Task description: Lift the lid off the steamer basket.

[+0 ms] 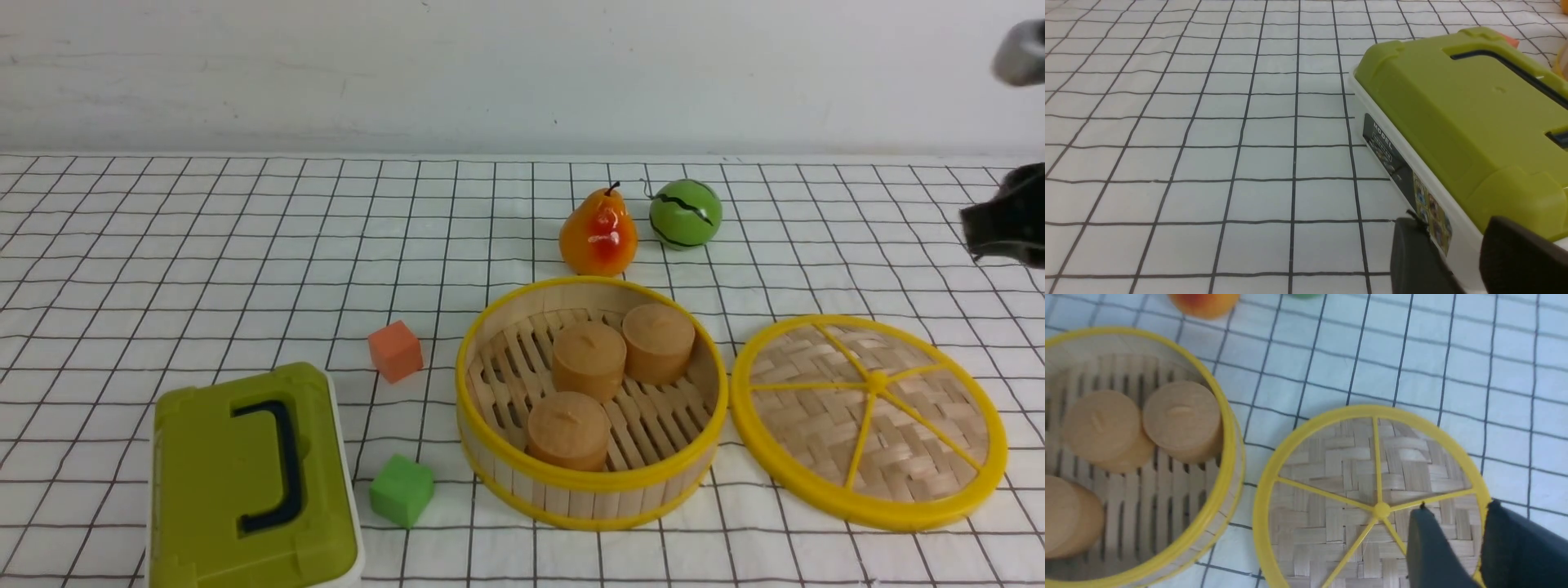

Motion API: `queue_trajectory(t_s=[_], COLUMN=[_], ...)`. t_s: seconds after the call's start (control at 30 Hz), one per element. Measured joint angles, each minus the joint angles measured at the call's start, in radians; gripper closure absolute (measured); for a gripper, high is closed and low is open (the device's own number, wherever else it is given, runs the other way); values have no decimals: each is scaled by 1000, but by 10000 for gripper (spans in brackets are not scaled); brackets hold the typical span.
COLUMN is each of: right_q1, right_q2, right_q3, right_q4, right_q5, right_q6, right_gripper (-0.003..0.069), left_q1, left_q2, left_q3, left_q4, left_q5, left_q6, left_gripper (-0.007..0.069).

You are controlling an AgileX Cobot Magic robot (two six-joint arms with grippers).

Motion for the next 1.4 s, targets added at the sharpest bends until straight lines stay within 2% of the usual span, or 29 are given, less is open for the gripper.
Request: queue_trajectory(t_s=[0.17, 0.2, 0.27, 0.43, 0.6, 1.0, 1.13, 1.3, 1.4], right_q1=[0, 0, 0, 0, 0, 0, 0, 0, -10], right_q2=[-243, -315, -407, -558, -687, -731, -754, -865, -1002], right_q3=[127, 166, 215, 283, 312, 318, 385, 591, 807], right_q4=[25, 30, 37, 45, 47, 43, 14, -60, -93], right_q5=[-19, -20, -20, -15, 68, 166, 70, -146, -332], right_q6=[-6, -6, -6, -6, -6, -6, -6, -5, 26], right_gripper=[585, 631, 675, 681, 681, 675, 674, 674, 674], left_q1=[0, 0, 0, 0, 0, 0, 0, 0, 0], left_q2=[0, 0, 0, 0, 0, 0, 0, 0, 0], left_q3=[0, 0, 0, 0, 0, 0, 0, 0, 0], left_q4=[0, 0, 0, 0, 0, 0, 0, 0, 0], left_q5=[0, 0, 0, 0, 0, 0, 0, 0, 0], left_q6=[0, 0, 0, 0, 0, 0, 0, 0, 0], left_gripper=[386, 386, 386, 386, 386, 386, 386, 386, 386])
